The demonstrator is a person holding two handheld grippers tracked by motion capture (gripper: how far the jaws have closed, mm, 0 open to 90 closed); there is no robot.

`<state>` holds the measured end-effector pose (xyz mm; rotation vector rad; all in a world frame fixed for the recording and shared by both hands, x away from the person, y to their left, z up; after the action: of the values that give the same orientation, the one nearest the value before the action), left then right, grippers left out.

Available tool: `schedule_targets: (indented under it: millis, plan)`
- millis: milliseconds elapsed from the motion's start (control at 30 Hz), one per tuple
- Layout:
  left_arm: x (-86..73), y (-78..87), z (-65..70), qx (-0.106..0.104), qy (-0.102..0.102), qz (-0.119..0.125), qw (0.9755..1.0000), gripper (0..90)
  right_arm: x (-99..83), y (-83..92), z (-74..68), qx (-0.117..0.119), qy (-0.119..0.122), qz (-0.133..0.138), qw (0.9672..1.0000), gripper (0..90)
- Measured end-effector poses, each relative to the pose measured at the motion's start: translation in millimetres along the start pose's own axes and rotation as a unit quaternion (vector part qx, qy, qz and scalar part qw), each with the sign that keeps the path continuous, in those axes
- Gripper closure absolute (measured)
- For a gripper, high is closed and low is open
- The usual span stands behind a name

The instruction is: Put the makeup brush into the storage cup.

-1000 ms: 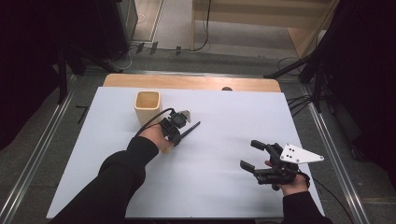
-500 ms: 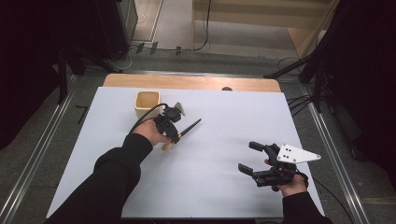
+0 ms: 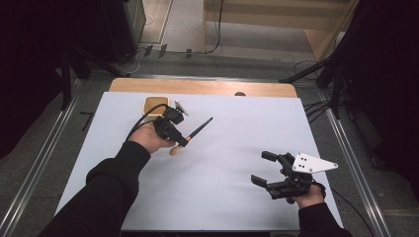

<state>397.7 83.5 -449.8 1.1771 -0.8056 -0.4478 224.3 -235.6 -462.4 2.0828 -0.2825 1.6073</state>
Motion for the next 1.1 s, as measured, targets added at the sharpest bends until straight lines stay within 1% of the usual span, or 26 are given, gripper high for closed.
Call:
schedule_targets:
  millis: [100,133,233,300,367,467,533,600,667,733,767,800,833,867,933,967,1000,1033,1067,1100]
  plan:
    - [-3.2,7.8,1.4,-0.014,0.001,0.017,0.9998,77.7,0.5,-1.2,-0.8,0.003,-0.004,-0.001,1.0,14.4]
    - [-4.8,10.2,1.7,-0.016,-0.003,0.02,0.9997,77.7,0.5,-1.3,-0.8,0.002,-0.004,-0.002,1.0,14.4]
    - [-10.3,14.1,4.3,-0.026,-0.006,0.028,0.9992,77.8,-0.1,-2.1,-0.3,-0.001,-0.004,-0.01,0.9999,14.4]
    - [-14.5,16.4,5.8,-0.032,-0.008,0.036,0.9988,77.8,0.1,-2.5,-0.3,-0.001,-0.001,-0.009,1.0,14.5]
    - [-19.1,19.2,7.9,-0.037,-0.01,0.046,0.9982,77.8,0.0,-3.1,-0.7,0.0,-0.005,-0.011,0.9999,14.5]
    - [-27.0,23.7,10.5,-0.047,-0.015,0.058,0.9971,77.8,-0.8,-5.3,-0.2,0.003,-0.006,-0.016,0.9999,14.4]
    - [-32.4,27.0,12.2,-0.055,-0.015,0.07,0.9959,77.8,-0.4,-8.0,-0.5,0.007,-0.009,-0.015,0.9998,14.4]
    - [-38.3,29.1,14.0,-0.062,-0.013,0.082,0.9946,77.7,0.5,-10.5,-1.8,0.013,-0.007,-0.017,0.9997,14.4]
    - [-44.6,30.9,15.9,-0.064,-0.016,0.089,0.9938,77.8,1.3,-12.8,-3.7,0.023,-0.005,-0.023,0.9995,14.4]
    - [-50.4,32.5,17.8,-0.069,-0.019,0.097,0.9927,77.8,2.3,-14.9,-5.0,0.029,0.001,-0.037,0.9989,14.3]
    - [-53.1,32.6,19.4,-0.069,-0.02,0.101,0.9923,77.7,2.5,-16.2,-5.3,0.029,0.004,-0.039,0.9988,14.3]
    - [-55.9,33.4,20.2,-0.065,-0.026,0.103,0.9922,77.7,2.6,-17.4,-5.3,0.027,0.004,-0.04,0.9988,14.3]
    - [-58.3,33.7,21.2,-0.069,-0.027,0.104,0.9919,77.7,2.6,-18.7,-5.1,0.022,0.001,-0.042,0.9989,14.3]
    - [-60.7,34.1,22.4,-0.067,-0.029,0.111,0.9911,77.8,2.8,-20.1,-4.7,0.016,-0.004,-0.044,0.9989,14.3]
    - [-66.0,33.7,23.7,-0.07,-0.033,0.11,0.9908,77.7,2.9,-22.8,-3.5,0.002,-0.01,-0.046,0.9989,14.4]
    - [-68.7,33.5,23.7,-0.07,-0.035,0.113,0.9905,77.7,3.2,-24.0,-3.6,0.001,-0.013,-0.045,0.9989,14.4]
    - [-71.6,33.1,24.3,-0.077,-0.034,0.112,0.9902,77.7,3.9,-25.0,-3.9,0.004,-0.01,-0.042,0.9991,14.4]
    - [-74.5,33.1,25.5,-0.072,-0.04,0.115,0.9899,77.7,4.7,-25.4,-5.2,0.008,-0.008,-0.04,0.9991,14.3]
    - [-77.4,33.3,27.1,-0.074,-0.037,0.118,0.9896,77.7,5.7,-26.3,-5.5,0.01,-0.002,-0.037,0.9992,14.3]
    - [-80.4,34.2,28.0,-0.076,-0.042,0.118,0.9891,77.7,6.5,-27.2,-6.0,0.013,-0.001,-0.037,0.9992,14.4]
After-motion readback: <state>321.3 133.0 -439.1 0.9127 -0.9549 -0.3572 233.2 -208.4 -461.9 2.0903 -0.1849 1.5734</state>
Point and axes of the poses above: each handheld gripper's, and its own axes: y roughly backward along the jaws, x roughly out of its top, z roughly to its right, the point moved 3 cm from there along -y, roughly forward along the jaws, and after that the axes turned 5 degrees about x, right-handed, at the moved point
